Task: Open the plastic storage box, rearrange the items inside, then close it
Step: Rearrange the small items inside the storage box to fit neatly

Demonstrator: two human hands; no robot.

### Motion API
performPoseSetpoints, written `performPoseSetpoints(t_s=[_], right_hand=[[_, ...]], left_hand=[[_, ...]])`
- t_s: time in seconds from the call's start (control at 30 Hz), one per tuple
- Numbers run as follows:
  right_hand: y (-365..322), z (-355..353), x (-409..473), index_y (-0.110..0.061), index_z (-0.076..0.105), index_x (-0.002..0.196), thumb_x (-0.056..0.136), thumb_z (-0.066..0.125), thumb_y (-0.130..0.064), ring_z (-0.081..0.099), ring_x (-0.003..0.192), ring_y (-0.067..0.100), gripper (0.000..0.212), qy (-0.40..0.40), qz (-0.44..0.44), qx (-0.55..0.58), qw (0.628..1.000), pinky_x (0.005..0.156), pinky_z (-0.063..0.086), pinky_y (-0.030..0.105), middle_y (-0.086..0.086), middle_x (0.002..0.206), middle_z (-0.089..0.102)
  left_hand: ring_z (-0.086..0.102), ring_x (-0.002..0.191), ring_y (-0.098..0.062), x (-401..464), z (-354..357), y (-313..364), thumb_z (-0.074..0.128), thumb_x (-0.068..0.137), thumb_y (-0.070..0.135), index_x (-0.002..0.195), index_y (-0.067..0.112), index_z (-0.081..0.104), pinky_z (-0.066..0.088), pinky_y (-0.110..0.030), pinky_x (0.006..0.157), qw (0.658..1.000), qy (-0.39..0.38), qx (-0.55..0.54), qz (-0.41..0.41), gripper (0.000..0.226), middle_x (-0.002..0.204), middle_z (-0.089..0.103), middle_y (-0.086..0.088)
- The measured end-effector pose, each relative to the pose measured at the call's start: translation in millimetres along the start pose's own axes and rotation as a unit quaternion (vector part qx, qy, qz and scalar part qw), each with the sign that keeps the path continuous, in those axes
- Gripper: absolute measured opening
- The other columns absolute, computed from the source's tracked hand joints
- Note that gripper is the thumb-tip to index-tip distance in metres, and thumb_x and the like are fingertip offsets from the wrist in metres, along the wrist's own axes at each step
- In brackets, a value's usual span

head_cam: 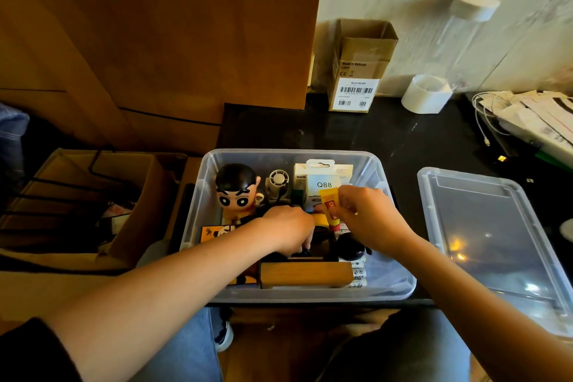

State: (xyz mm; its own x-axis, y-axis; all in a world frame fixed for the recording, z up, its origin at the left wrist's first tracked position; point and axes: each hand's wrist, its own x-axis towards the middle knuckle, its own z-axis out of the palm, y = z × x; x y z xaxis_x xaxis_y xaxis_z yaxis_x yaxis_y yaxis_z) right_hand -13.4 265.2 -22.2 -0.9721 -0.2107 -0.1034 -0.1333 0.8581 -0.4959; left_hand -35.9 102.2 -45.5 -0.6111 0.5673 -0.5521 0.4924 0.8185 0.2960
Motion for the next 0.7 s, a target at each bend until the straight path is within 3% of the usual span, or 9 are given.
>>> performPoseSetpoints(t_s=[0.13, 0.27, 0.37, 0.5, 0.57, 0.7], right_hand=[[0.0, -2.6, -1.4, -0.013, 0.059, 0.097, 0.093, 0.054, -0.028, 0.063, 0.086, 0.018, 0.016, -0.015, 0.002, -0.009, 1.000, 0.076, 0.053, 0.026, 0.004, 0.100, 0.067], [1.3, -11.0, -3.6, -0.013, 0.066, 0.093, 0.088, 0.060, -0.029, 0.062, 0.080, 0.006, 0.019, 0.018, 0.016, 0.065, 0.998, 0.063, 0.043, 0.010, -0.004, 0.094, 0.066], [-3.8, -17.3, -4.5, -0.015, 0.068, 0.094, 0.085, 0.063, -0.027, 0.064, 0.066, 0.003, 0.016, 0.011, 0.015, 0.148, 0.989, 0.057, 0.048, 0.011, -0.008, 0.085, 0.068], [-15.3, -19.2, -5.8, -0.017, 0.067, 0.091, 0.084, 0.064, -0.023, 0.069, 0.069, 0.011, 0.010, -0.051, -0.005, 0.256, 0.965, 0.065, 0.057, 0.019, -0.003, 0.080, 0.072], [-13.8, -20.0, -3.6, -0.023, 0.064, 0.088, 0.082, 0.065, -0.027, 0.069, 0.069, 0.010, 0.008, -0.048, -0.006, 0.227, 0.973, 0.064, 0.055, 0.017, -0.009, 0.079, 0.070], [0.9, -18.0, -6.8, -0.027, 0.057, 0.110, 0.081, 0.068, -0.035, 0.061, 0.090, 0.008, 0.032, -0.105, -0.006, -0.055, 0.993, 0.080, 0.047, 0.018, -0.008, 0.101, 0.065]], left_hand=[[0.055, 0.114, -0.020, -4.2, -0.2, -4.6, 0.060, 0.092, 0.017, 0.120, 0.019, 0.065, 0.046, -0.030, 0.088, 1.000, -0.002, -0.019, 0.007, 0.029, 0.126, 0.060, -0.001], [0.061, 0.099, -0.012, -17.8, -0.3, -15.9, 0.065, 0.087, 0.032, 0.124, 0.019, 0.061, 0.050, -0.028, 0.085, 0.990, 0.053, -0.129, 0.018, 0.039, 0.115, 0.065, 0.003], [0.063, 0.086, -0.005, -27.6, -4.9, -11.8, 0.065, 0.084, 0.043, 0.117, 0.025, 0.060, 0.051, -0.023, 0.079, 0.944, 0.107, -0.307, 0.058, 0.037, 0.101, 0.066, 0.005], [0.065, 0.068, -0.003, -34.4, -10.7, -0.7, 0.058, 0.093, 0.028, 0.092, 0.024, 0.062, 0.047, -0.013, 0.058, 0.889, 0.161, -0.419, 0.095, 0.006, 0.088, 0.069, 0.000], [0.063, 0.062, -0.002, -37.3, -9.5, -1.8, 0.057, 0.093, 0.025, 0.086, 0.025, 0.062, 0.045, -0.010, 0.055, 0.890, 0.195, -0.404, 0.083, 0.009, 0.083, 0.069, 0.003], [0.066, 0.071, -0.005, -44.7, -2.5, -16.1, 0.053, 0.095, 0.023, 0.103, 0.019, 0.059, 0.052, -0.020, 0.071, 0.897, 0.282, -0.341, 0.016, 0.011, 0.086, 0.068, 0.006]])
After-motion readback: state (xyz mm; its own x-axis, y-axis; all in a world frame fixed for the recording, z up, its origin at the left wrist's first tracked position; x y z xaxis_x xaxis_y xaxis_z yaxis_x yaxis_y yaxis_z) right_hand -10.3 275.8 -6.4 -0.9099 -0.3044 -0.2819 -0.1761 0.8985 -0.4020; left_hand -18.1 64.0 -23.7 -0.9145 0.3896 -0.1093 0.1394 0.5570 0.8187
